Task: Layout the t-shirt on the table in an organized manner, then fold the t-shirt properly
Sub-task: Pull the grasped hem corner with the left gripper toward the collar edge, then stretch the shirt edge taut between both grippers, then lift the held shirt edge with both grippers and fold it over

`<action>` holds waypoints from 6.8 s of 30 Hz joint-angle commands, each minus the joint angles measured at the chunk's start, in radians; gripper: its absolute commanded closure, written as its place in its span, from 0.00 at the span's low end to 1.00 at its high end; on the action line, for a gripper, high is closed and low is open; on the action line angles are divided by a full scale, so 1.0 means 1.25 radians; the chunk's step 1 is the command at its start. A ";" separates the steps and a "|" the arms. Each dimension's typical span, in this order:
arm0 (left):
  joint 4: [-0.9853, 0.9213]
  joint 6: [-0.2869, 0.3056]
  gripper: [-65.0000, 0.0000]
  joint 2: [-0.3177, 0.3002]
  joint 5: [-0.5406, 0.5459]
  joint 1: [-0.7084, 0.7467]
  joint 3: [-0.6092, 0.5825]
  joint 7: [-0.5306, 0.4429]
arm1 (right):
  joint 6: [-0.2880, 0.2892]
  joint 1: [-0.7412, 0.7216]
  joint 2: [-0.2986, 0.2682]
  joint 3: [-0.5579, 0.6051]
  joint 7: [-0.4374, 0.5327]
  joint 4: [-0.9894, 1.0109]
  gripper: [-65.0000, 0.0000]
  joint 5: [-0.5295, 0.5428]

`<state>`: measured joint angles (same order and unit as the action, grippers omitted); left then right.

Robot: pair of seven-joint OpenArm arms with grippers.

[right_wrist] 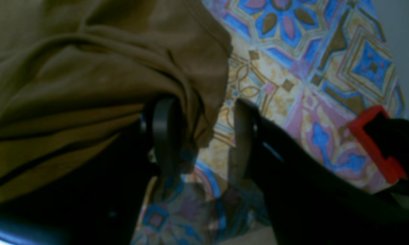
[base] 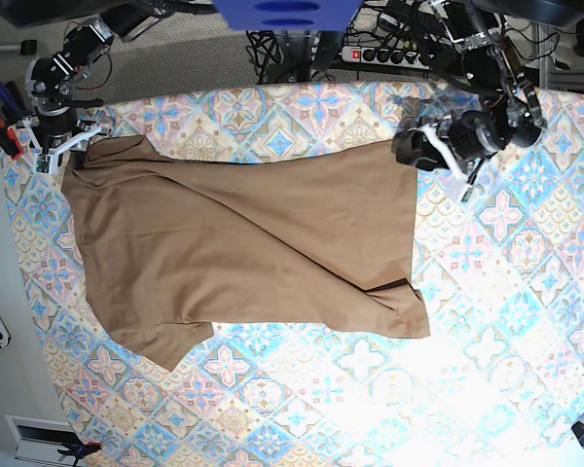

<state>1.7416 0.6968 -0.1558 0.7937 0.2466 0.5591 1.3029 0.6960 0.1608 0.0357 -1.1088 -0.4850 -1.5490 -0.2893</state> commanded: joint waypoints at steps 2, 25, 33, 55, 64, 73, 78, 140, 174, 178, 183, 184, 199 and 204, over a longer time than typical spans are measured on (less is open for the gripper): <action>0.005 0.001 0.63 -0.006 0.009 0.003 0.039 0.000 | -0.001 0.001 -0.008 -0.002 -0.003 -0.009 0.62 -0.001; -0.182 0.001 0.64 0.043 -0.010 0.011 -0.064 -0.040 | -0.001 0.018 -0.008 -0.002 -0.003 -0.010 0.62 -0.001; -0.185 0.001 0.64 0.048 -0.011 0.012 -0.121 -0.067 | -0.001 0.018 -0.008 -0.002 -0.003 -0.009 0.62 -0.001; -0.175 0.001 1.00 0.042 -0.099 0.034 -0.116 -0.093 | -0.001 0.051 -0.008 -0.004 -0.007 -0.017 1.00 -0.002; -0.062 0.001 1.00 0.031 -0.100 0.108 -0.115 -0.093 | 0.000 0.052 -0.008 -0.002 -0.009 -0.017 0.76 -0.002; -0.035 0.001 1.00 0.005 -0.087 0.129 -0.114 -0.093 | 0.000 0.051 -0.008 -0.002 -0.005 -0.017 0.42 -0.002; -0.004 0.001 1.00 -0.005 -0.056 0.170 -0.054 -0.092 | 0.000 0.051 -0.008 -0.002 -0.004 -0.017 0.41 -0.002; 0.074 0.001 1.00 0.048 -0.126 -0.116 0.172 0.075 | 0.002 0.019 0.053 0.014 -0.010 -0.205 1.00 -0.002; 0.131 0.001 1.00 0.022 -0.318 -0.191 0.106 0.075 | 0.002 -0.061 0.052 0.074 -0.004 -0.134 1.00 -0.125; 0.145 0.001 1.00 0.021 -0.316 -0.149 0.065 0.075 | 0.002 -0.048 0.052 0.070 -0.003 -0.134 1.00 -0.125; 0.198 0.001 1.00 0.007 -0.316 -0.081 0.009 0.075 | 0.002 -0.014 0.054 0.069 -0.007 -0.135 1.00 -0.124; 0.202 0.001 1.00 0.007 -0.316 -0.069 0.009 0.075 | 0.002 -0.008 0.054 0.069 -0.009 -0.135 1.00 -0.124; 0.215 0.001 1.00 -0.026 -0.421 -0.044 -0.008 0.075 | 0.002 0.034 0.081 0.047 -0.003 -0.190 1.00 -0.123; 0.215 0.001 1.00 -0.021 -0.418 -0.058 -0.008 0.075 | 0.002 0.034 0.081 0.047 -0.003 -0.191 1.00 -0.123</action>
<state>1.9926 0.7006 -0.1688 0.2905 0.1867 0.5438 1.3994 0.7189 0.2077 0.1513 -1.0424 -0.5037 -1.7630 -0.4461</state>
